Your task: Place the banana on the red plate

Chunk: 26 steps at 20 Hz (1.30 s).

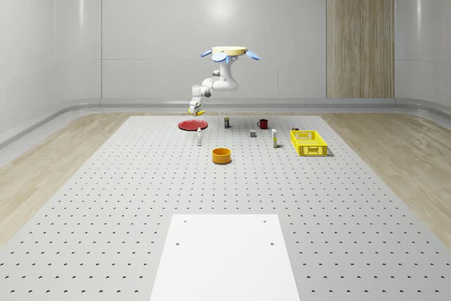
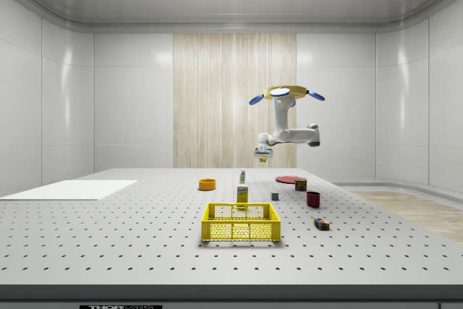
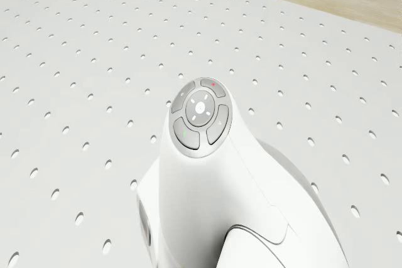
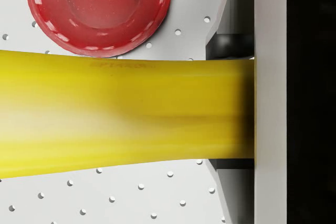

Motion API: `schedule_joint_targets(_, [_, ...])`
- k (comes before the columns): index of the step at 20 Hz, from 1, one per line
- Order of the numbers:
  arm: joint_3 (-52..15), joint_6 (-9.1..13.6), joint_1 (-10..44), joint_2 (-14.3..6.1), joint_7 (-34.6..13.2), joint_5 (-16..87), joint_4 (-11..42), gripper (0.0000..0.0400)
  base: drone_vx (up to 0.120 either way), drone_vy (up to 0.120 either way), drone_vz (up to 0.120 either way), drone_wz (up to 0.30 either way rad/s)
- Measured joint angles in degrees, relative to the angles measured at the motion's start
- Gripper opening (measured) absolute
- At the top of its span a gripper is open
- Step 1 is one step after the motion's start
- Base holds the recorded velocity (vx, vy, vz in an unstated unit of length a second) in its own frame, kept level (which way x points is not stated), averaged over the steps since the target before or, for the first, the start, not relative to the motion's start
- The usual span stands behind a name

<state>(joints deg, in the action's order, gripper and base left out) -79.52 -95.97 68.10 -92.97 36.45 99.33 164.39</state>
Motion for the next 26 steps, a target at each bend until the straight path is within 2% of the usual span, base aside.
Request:
schedule_joint_targets(10, [0.0, 0.0, 0.0, 0.0, 0.0, 0.0, 0.0, 0.0193, 0.000, -0.120, 0.000, 0.000])
schedule_joint_targets(16, [0.0, 0.0, 0.0, 0.0, 0.0, 0.0, 0.0, 0.0193, 0.000, -0.120, -0.067, 0.000])
schedule_joint_targets(24, [0.0, 0.0, 0.0, 0.0, 0.0, 0.0, 0.0, 0.0193, 0.000, -0.120, -0.120, 0.000])
schedule_joint_targets(26, [0.0, 0.0, 0.0, 0.0, 0.0, 0.0, 0.0, 0.0193, 0.000, -0.120, 0.000, 0.000])
